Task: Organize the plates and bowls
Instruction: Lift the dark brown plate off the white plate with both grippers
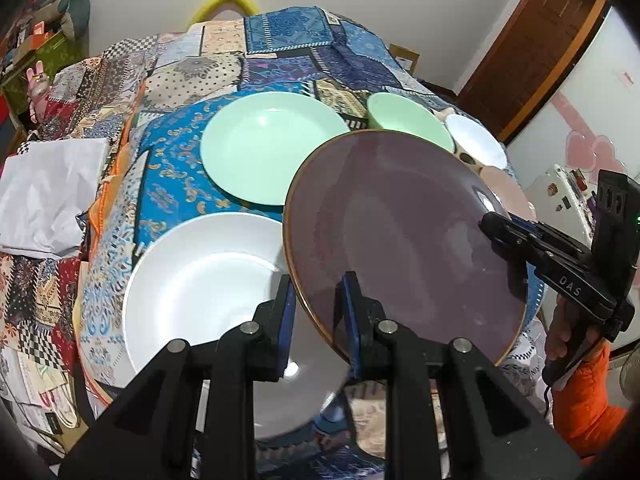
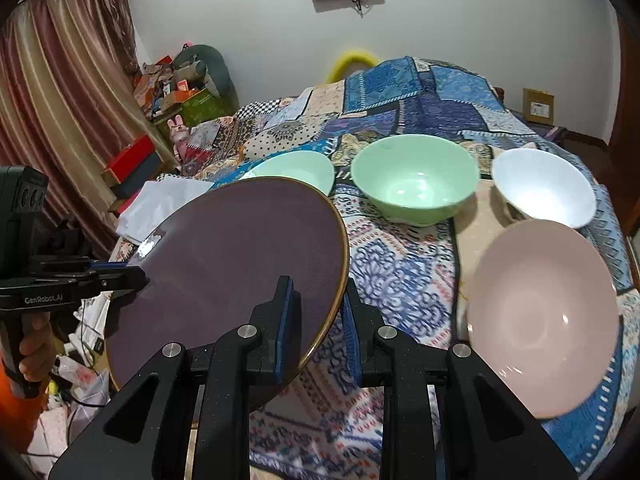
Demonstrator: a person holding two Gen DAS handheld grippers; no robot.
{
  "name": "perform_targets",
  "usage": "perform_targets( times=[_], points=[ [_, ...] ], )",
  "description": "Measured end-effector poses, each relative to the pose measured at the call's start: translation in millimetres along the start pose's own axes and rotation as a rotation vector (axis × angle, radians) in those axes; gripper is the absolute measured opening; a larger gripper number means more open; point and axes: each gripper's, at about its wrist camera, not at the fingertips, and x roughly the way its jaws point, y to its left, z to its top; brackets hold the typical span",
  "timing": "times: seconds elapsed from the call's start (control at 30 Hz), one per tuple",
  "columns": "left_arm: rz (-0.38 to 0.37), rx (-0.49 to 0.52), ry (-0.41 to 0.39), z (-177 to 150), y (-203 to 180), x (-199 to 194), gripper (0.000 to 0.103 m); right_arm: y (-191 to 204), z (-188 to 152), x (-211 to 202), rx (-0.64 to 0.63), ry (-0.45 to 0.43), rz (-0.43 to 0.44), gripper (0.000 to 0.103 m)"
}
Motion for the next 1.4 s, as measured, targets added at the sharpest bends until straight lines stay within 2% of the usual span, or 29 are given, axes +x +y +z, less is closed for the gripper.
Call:
perform_targets(
  times=[0.33,0.63,1.0,1.4],
  points=[
    [-0.011,0.018,0.031,-11,-32,8,0.022,-20,-17,-19,0.029,-0.001,-0.020,0.021],
    [-0.019,0.024,0.086,-19,-49,33,0.022,-41,-36,-18,0.071,0.024,-0.030,0.021],
    [-0.013,0.030,0.153,-21,-54,67,0.022,-57,-51,-5,0.126,0.065,-0.030,0.021],
    [0.003,0.029,0.177,-15,-48,91,0.022,-66,-59,6,0.132,0.087,-0.054,0.021]
  ],
)
